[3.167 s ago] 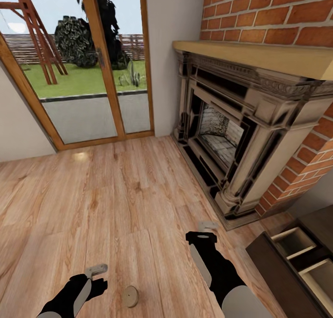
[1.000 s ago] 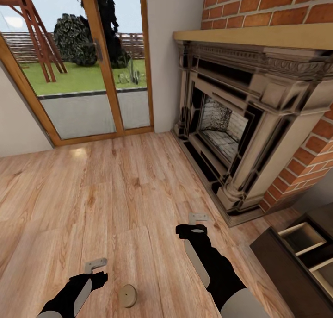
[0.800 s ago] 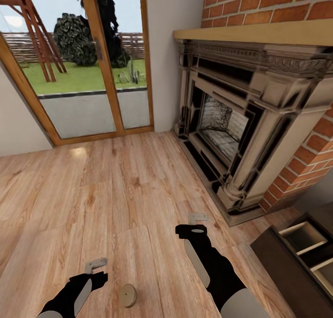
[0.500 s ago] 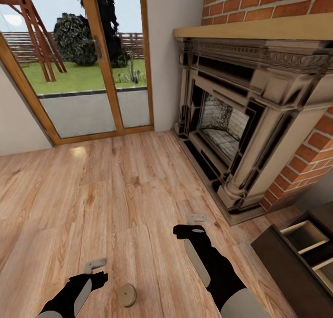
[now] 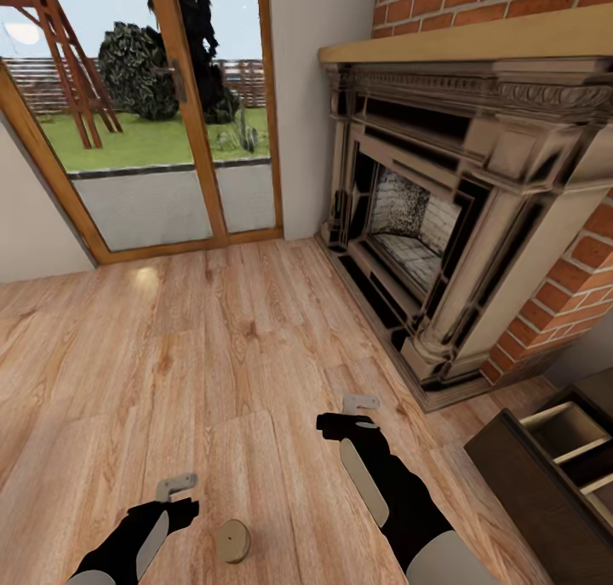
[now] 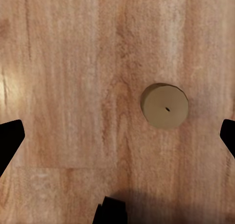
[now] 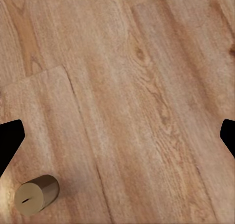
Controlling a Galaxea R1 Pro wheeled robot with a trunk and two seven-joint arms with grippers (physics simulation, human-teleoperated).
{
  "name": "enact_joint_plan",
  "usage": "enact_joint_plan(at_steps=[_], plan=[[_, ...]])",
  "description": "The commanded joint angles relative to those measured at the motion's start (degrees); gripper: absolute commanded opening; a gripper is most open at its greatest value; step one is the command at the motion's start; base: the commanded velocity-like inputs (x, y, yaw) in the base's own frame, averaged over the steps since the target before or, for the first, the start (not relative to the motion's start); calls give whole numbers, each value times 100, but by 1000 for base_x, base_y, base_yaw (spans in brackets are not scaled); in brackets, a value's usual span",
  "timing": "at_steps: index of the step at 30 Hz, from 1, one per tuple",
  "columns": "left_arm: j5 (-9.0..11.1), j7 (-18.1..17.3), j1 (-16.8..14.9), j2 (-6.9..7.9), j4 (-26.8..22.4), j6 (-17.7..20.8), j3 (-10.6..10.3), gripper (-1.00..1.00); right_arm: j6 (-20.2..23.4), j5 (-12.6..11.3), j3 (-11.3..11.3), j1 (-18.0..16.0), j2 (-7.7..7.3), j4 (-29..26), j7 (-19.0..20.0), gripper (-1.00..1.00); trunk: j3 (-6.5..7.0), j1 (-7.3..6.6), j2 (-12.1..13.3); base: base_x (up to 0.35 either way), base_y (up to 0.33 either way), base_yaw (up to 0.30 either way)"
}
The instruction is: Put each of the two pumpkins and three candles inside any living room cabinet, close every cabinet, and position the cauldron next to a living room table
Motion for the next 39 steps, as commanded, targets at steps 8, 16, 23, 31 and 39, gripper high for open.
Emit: enact_joint_plan(at_steps=[8,16,23,31,39], plan=[[0,-21,0,24,-32,2,4,100,-22,-59,-24,0,0,9,0,100,-144,176,-322,0,0,0],[6,-32,0,22,-38,3,4,100,-30,-72,-27,0,0,22,0,100,-288,352,-643,0,0,0],[2,-21,-7,7,-38,3,4,100,-23,-66,-26,0,0,24,0,100,-413,506,-924,0,0,0],[0,-10,-6,-44,-31,3,-7,100,-29,-55,31,3,0,-22,16,100,-557,681,-1245,0,0,0],[8,-34,-50,-206,-36,183,-11,100,74,-59,501,-9,0,-703,234,100,-701,857,-1566,0,0,0]])
